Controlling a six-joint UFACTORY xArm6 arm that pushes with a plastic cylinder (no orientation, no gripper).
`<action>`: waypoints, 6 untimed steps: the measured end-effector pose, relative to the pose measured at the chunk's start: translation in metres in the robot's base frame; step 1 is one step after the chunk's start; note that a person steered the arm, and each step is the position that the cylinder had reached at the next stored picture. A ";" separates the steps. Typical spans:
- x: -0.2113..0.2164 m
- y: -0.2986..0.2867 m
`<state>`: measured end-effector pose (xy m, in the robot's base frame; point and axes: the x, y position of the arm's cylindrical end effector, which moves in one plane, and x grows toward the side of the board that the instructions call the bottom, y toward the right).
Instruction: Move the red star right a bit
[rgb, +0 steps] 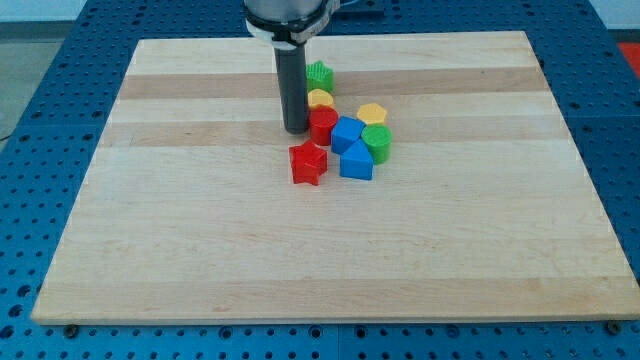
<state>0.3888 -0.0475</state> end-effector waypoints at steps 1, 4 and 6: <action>-0.004 0.002; -0.003 -0.002; 0.077 -0.007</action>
